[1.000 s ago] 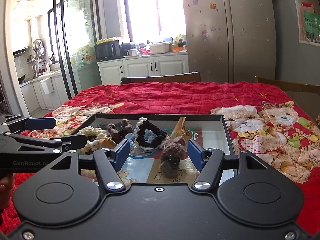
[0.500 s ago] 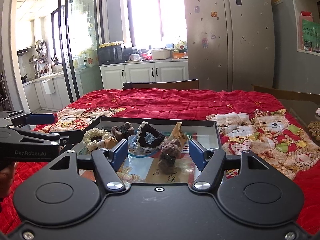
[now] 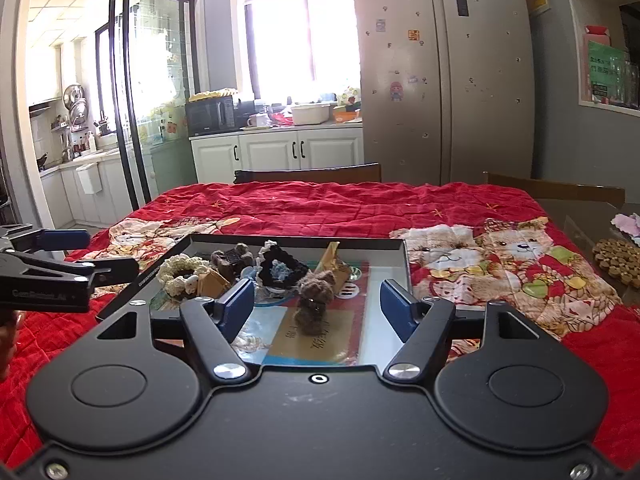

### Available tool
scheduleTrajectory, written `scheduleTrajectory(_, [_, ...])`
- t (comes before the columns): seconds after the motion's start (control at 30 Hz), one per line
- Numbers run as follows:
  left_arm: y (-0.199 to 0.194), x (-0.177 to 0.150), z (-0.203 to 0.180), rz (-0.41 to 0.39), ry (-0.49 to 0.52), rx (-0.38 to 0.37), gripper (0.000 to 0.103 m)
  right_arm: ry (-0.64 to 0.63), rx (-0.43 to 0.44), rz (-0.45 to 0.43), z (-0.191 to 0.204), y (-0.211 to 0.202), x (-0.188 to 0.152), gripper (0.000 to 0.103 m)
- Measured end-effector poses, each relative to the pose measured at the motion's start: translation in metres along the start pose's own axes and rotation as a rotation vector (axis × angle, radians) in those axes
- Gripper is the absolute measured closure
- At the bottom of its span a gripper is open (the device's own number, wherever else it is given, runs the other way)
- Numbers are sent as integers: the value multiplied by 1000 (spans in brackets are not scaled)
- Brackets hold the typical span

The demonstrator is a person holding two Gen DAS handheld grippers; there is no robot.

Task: Organize objects
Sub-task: 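Withdraw both tools from the box toward the binder clips on the bedspread, then grasp the blue binder clip with right tool while left tool grasps the teal binder clip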

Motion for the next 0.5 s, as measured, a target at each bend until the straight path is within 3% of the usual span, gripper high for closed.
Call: scheduleTrajectory(0.5, [-9, -33, 7, 88, -50, -9, 7, -2, -50, 70, -16, -12, -38, 33])
Point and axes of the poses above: each gripper's, at about its wrist camera, not at the fingertips, and y roughly the way its jaws point, z to its left, x to its top, the point moved 2 cm from there along y, roughly the way its jaws point, and after that the axes turned 11 degrees about -y, right-handed, at the moved point
